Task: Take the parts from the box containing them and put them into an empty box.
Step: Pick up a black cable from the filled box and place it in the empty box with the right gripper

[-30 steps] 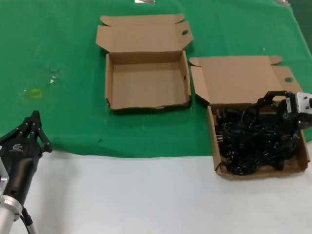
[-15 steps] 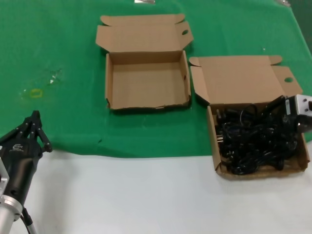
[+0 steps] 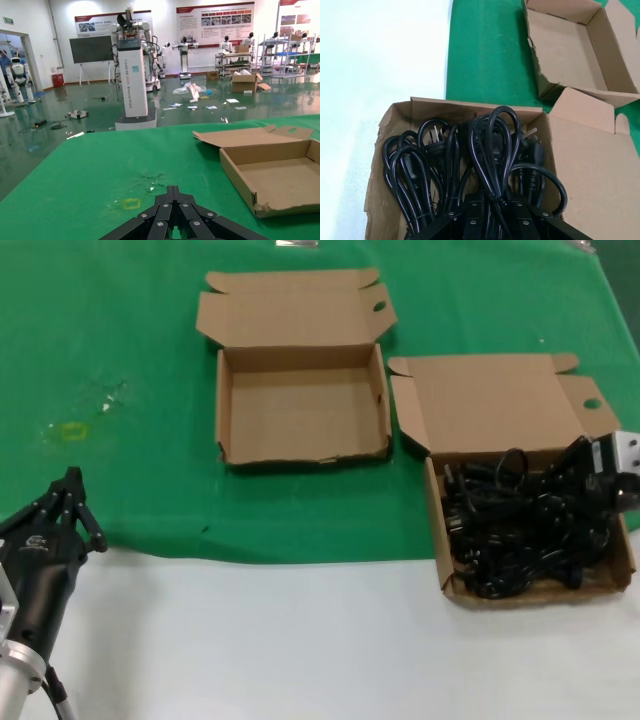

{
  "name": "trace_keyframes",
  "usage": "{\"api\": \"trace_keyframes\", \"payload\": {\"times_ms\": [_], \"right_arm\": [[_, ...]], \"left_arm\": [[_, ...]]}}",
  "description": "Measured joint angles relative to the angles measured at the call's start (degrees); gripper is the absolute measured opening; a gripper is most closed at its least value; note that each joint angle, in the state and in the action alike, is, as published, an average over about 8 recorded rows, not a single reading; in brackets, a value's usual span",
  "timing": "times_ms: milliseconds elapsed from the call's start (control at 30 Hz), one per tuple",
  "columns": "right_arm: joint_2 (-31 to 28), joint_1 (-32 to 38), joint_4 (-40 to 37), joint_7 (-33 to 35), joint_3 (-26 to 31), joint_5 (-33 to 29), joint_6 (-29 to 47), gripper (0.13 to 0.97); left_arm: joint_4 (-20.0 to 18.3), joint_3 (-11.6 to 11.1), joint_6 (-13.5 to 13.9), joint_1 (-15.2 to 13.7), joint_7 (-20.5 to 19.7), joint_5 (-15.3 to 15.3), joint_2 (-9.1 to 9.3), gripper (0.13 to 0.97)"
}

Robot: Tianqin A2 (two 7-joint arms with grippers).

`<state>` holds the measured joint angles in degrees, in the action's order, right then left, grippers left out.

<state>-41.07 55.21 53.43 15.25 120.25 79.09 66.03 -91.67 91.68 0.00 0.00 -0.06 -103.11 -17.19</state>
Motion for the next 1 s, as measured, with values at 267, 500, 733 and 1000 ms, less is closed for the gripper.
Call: {"api": "trace_keyframes", "payload": {"times_ms": [267, 500, 733, 1000], "right_arm": [[-1.73, 0.97, 2.43, -2.14, -0.6, 0.05, 1.78, 0.214], [-1.87, 3.51, 2.98, -3.54, -0.96, -0.08, 3.08, 0.213], [-0.1, 6.27, 1.51, -4.02, -1.15, -0.12, 2.89, 0.213], [3.27, 7.64, 0.41, -4.31, -0.99, -0.19, 0.81, 0.212]], "left_arm": [[0.0, 0.0, 0.0, 0.0, 0.02, 0.01, 0.0, 0.144], [0.0, 0.0, 0.0, 0.0, 0.03, 0.01, 0.0, 0.144], [0.0, 0.0, 0.0, 0.0, 0.03, 0.01, 0.0, 0.144], [0.0, 0.0, 0.0, 0.0, 0.03, 0.01, 0.0, 0.144]]}}
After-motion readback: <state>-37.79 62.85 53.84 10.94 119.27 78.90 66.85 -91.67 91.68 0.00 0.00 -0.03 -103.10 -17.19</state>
